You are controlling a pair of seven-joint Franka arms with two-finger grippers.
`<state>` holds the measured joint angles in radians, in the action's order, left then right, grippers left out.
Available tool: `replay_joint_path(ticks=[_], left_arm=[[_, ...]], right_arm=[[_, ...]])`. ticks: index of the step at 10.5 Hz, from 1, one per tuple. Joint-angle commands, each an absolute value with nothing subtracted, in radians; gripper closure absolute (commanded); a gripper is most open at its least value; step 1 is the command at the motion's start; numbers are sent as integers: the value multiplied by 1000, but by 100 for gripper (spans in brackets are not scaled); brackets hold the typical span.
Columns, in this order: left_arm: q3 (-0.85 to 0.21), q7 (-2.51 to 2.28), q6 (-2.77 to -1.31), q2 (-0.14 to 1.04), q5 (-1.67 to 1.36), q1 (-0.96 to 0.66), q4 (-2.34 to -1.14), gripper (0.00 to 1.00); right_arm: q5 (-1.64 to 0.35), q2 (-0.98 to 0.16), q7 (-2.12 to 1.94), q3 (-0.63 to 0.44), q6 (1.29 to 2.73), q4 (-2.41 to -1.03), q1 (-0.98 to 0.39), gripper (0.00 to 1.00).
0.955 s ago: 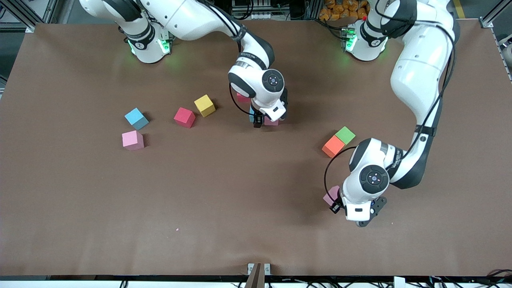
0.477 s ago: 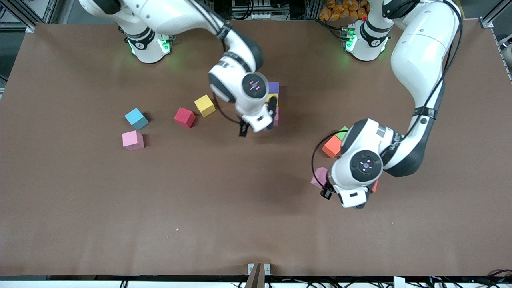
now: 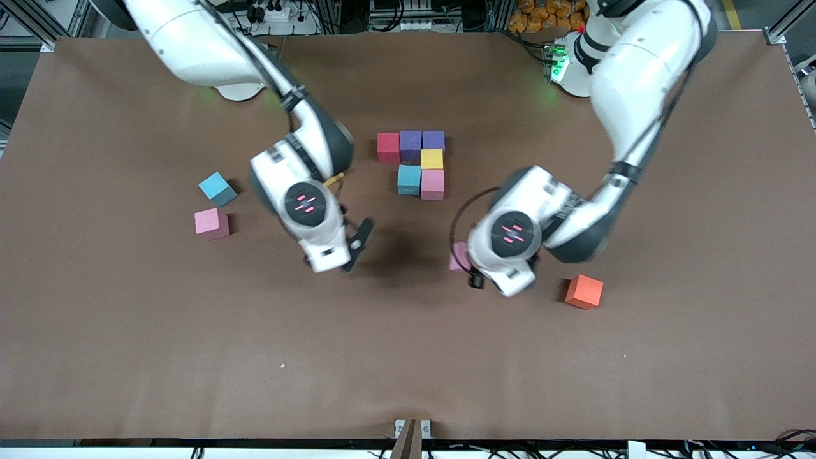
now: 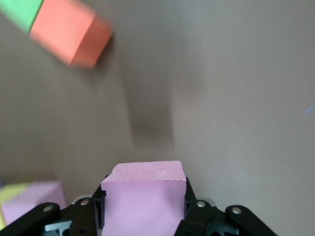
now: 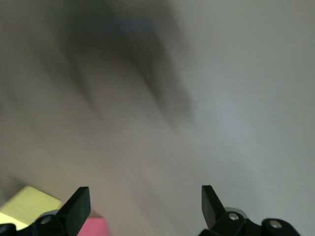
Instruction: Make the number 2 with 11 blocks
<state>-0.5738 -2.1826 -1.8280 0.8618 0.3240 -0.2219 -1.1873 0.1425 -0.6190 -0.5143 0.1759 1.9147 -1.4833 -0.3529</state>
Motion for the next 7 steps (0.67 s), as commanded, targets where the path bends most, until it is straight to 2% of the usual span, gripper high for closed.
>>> replay_joint_path(ticks=[1,3,4,7], left_arm=[[-561,-2363,-1870,861,327,-357,-1190,45],[-560,-2460,-1891,867,325,-438,-1190,45],[-560,-2495,-1896,867,322,-469,-1190,50],[-560,-2555,-1922,890,313,-569,-1190,50]], right_arm=[[146,-563,-511,102,1902,-1499,-356,0],[144,-540,-511,45,1856,-1509,-324,0],[140,-537,-509,41,1856,-1525,-267,0],[126,-525,-522,48,1907,-1600,-123,0]])
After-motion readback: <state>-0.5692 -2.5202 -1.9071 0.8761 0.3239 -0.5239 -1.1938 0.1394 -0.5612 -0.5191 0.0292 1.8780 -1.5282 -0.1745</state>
